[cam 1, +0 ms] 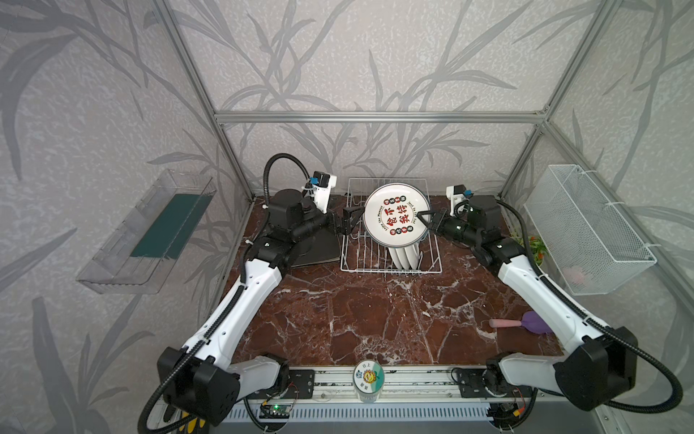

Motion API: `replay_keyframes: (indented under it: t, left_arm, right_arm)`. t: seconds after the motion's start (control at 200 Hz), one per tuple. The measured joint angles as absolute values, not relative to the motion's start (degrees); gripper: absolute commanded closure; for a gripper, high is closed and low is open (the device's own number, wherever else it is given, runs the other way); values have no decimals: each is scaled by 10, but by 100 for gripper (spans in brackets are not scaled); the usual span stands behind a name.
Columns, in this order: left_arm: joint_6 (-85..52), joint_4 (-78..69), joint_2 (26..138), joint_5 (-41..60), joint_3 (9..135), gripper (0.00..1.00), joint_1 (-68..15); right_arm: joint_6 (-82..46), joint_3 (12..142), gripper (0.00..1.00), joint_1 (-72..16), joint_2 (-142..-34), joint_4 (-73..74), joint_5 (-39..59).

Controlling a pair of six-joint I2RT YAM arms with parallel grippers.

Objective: Unload the plates from the dish rack

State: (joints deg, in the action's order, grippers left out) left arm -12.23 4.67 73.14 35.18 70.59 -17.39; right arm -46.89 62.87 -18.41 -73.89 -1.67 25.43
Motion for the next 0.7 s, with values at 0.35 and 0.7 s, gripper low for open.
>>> replay_keyframes:
  t: [0.35,0.7]
  left_arm:
    - [-166,158,832,472,792,3,-174]
    - [-161,206,860,514,806,21,-180]
  right_arm:
    - [-453,617,100,-184,-735,31,276]
    - [-455,613,100,-184,-743,72,305]
